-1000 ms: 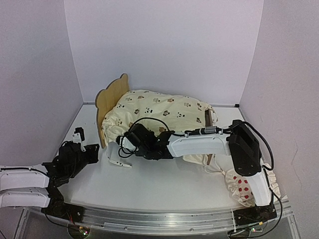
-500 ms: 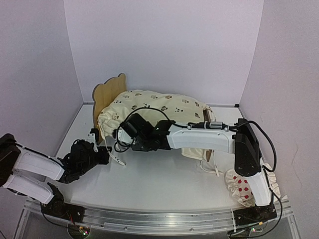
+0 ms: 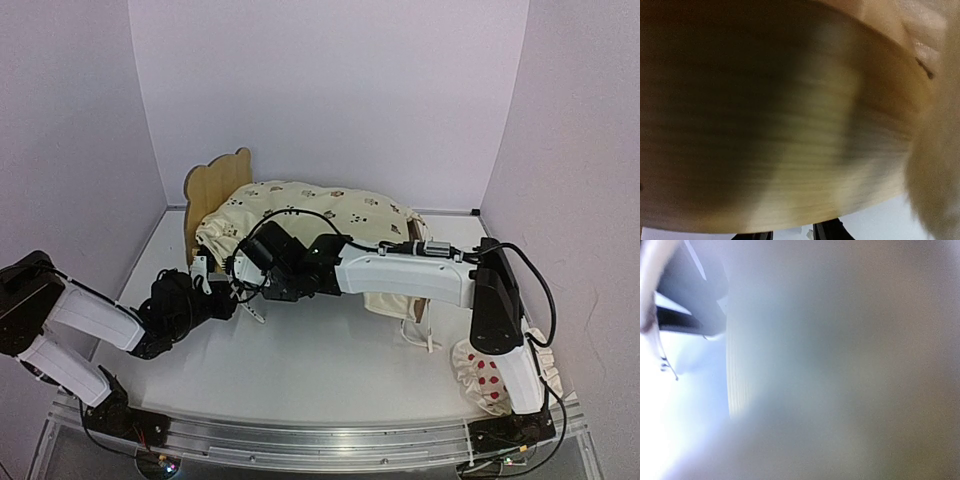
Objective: Set up the pet bed
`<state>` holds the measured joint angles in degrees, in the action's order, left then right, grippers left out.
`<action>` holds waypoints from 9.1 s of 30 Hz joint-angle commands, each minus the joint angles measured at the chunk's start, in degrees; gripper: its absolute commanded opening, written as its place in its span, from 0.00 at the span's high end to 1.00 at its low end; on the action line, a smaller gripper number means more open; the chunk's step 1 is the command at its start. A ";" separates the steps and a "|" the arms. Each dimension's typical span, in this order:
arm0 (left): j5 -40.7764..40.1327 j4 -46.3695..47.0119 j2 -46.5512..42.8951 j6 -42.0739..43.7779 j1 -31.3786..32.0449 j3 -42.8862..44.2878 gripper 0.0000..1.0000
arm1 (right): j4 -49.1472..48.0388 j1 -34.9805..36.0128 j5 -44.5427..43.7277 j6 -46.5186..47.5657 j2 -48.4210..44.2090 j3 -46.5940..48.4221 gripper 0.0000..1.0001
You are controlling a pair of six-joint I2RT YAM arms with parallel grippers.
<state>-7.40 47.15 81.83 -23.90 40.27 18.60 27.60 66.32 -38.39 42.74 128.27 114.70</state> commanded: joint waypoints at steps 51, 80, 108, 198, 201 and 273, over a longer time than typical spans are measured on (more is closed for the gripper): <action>-3.73 -33.74 -7.34 -13.27 -0.19 3.67 1.00 | -19.80 -4.69 -10.19 -11.94 2.64 -7.94 0.95; 5.64 -56.59 -9.20 -11.28 -0.27 15.28 1.00 | -14.88 -10.72 5.96 -23.75 -2.30 -15.13 0.15; 10.05 -72.33 -17.01 -11.16 -0.27 20.69 1.00 | -21.43 -3.59 45.56 -64.26 -11.62 -30.18 0.26; 16.57 -72.33 -16.83 -9.90 -0.21 22.98 1.00 | -27.54 1.09 36.66 -78.17 3.94 -27.10 0.91; 17.26 -71.94 -16.67 -10.41 -0.25 22.49 1.00 | -28.92 1.21 37.58 -78.30 6.00 -24.32 0.93; -2.17 -71.00 -6.14 -30.21 3.32 16.24 0.57 | -33.31 1.64 37.94 -73.04 -17.09 -47.82 0.31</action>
<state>-5.47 -27.33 73.87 -52.72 43.55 34.70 -5.42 68.12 -1.23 -31.39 114.60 67.59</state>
